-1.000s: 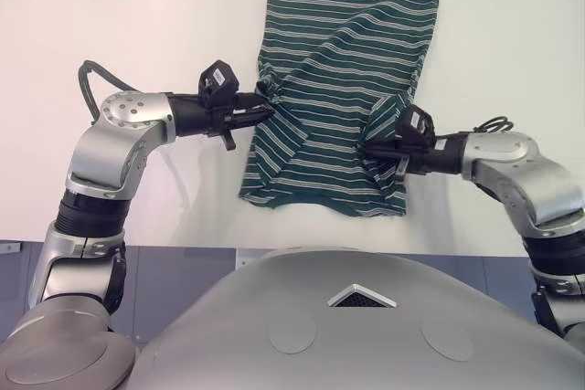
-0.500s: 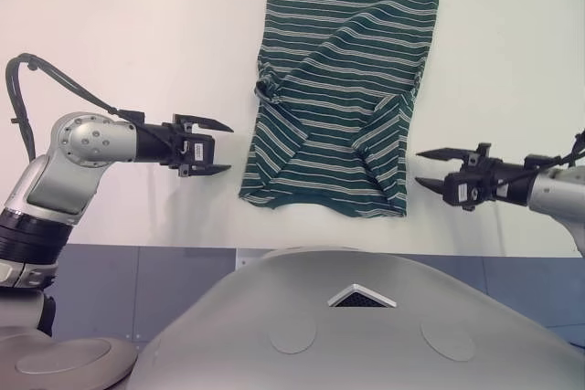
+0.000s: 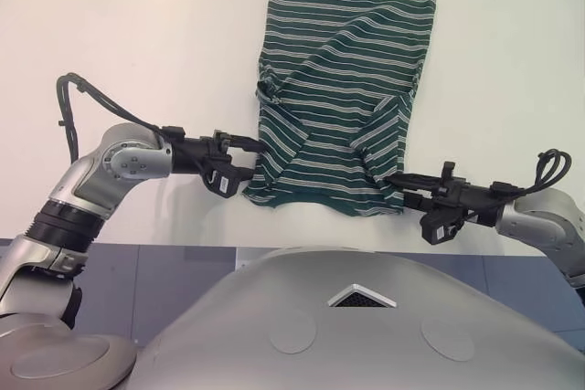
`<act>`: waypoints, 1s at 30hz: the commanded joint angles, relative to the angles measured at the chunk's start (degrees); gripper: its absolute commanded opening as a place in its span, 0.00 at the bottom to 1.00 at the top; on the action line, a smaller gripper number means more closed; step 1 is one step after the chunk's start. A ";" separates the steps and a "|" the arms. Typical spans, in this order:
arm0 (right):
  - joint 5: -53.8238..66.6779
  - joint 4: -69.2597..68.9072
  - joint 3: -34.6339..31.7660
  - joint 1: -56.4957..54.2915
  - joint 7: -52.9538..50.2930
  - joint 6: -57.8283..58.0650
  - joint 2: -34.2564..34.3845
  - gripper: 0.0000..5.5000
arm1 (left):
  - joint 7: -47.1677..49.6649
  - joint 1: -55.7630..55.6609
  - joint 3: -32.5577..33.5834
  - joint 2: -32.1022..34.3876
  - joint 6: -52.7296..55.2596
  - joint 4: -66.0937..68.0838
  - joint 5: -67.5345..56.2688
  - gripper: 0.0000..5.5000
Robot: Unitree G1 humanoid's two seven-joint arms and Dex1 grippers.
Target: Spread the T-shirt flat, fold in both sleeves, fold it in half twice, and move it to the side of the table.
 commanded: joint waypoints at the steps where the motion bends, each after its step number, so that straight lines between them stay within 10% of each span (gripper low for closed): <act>1: 3.95 -5.91 1.82 -0.12 7.17 11.15 -0.61 0.17 | -1.67 -1.73 -5.96 -1.05 -2.24 7.65 12.35 0.33; 9: 28.18 -22.22 0.36 3.13 23.08 43.35 -5.48 0.00 | -24.84 4.43 -9.69 10.16 37.30 -15.22 -18.93 0.01; 14: 56.36 -23.12 -5.21 -8.92 23.84 67.17 -2.59 0.00 | -23.14 -2.48 -2.24 8.05 62.17 -24.83 -39.56 0.00; 21: 58.85 16.21 -3.71 -46.99 13.81 77.49 19.67 0.00 | -14.41 -23.61 10.46 -7.90 78.80 6.94 -47.13 0.00; 30: 41.37 52.24 -3.00 -63.04 3.43 68.38 31.74 0.15 | 5.95 -37.45 16.43 -24.73 76.80 40.51 -34.67 0.10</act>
